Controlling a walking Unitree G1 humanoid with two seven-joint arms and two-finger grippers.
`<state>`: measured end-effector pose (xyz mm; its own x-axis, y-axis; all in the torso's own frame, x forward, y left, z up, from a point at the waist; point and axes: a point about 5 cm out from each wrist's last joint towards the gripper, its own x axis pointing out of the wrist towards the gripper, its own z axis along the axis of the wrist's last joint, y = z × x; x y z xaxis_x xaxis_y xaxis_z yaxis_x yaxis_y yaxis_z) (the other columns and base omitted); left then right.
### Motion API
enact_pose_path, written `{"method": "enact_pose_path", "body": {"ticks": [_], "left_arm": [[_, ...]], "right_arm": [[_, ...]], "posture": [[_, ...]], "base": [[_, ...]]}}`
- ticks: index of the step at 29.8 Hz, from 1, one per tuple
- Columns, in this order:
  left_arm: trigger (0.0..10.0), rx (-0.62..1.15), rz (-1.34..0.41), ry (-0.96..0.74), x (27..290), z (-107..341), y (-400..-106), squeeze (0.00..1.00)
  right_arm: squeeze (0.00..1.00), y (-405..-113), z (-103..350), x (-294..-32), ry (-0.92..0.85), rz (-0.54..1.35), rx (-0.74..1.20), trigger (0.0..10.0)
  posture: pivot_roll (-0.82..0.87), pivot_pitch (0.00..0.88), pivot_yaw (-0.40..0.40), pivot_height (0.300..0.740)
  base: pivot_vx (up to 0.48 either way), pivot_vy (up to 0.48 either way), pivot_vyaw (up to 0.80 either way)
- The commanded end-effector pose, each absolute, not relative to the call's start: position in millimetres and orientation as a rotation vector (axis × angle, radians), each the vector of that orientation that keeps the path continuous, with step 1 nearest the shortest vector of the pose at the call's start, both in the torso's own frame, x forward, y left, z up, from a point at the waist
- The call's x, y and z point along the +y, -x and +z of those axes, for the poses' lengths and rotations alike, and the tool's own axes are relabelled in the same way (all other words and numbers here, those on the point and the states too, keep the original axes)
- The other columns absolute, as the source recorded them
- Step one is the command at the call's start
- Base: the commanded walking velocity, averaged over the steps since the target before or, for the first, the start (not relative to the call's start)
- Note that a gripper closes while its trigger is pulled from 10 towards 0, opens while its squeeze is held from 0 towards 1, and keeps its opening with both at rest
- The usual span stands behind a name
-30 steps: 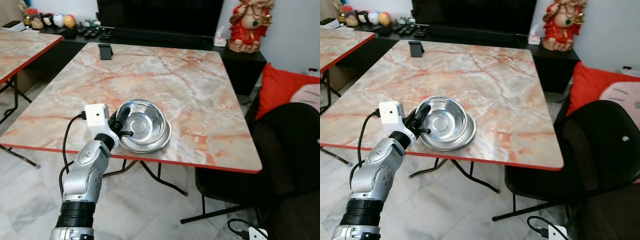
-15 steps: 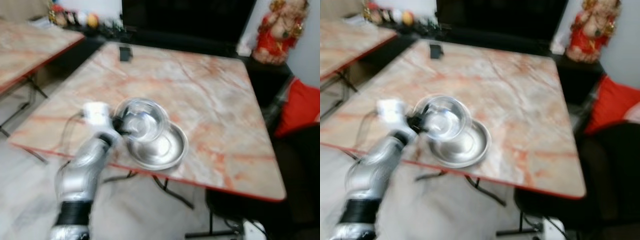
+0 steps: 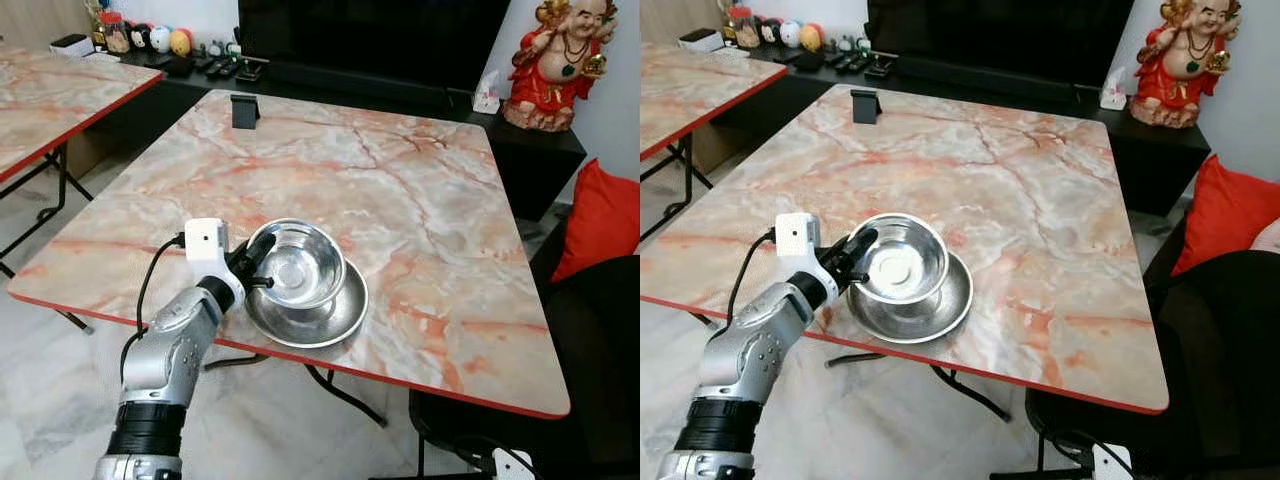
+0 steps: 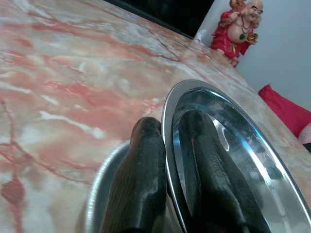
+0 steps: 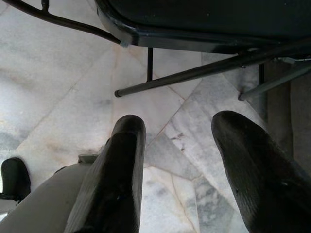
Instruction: Setting the table
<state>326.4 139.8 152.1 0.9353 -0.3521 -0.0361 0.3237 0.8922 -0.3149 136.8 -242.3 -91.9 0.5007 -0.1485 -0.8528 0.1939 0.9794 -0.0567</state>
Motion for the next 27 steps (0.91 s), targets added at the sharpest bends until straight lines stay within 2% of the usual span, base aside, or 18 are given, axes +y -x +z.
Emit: {"method": "enact_pose_path", "body": {"ticks": [1, 10, 27], "left_arm": [[10.0, 0.13, -0.348, 0.29, 132.6, 148.7, -329.8, 0.0], [10.0, 0.175, -0.315, 0.293, 121.8, 140.3, -335.6, 0.0], [10.0, 0.194, -0.281, 0.259, 123.8, 138.9, -342.0, 0.0]], "right_arm": [[0.0, -135.6, -91.6, -245.5, -0.045, -0.215, 1.029, 10.0], [0.0, -136.1, -91.5, -245.1, -0.047, -0.216, 1.028, 10.0], [0.0, -136.5, -91.6, -244.2, -0.052, -0.217, 1.026, 10.0]], "posture": [[0.12, 0.0, -0.077, 0.74], [0.11, 0.0, -0.075, 0.74], [0.11, 0.0, -0.069, 0.74]], "base": [[0.0, 0.0, 0.0], [0.0, 0.0, 0.0], [0.0, 0.0, 0.0]]}}
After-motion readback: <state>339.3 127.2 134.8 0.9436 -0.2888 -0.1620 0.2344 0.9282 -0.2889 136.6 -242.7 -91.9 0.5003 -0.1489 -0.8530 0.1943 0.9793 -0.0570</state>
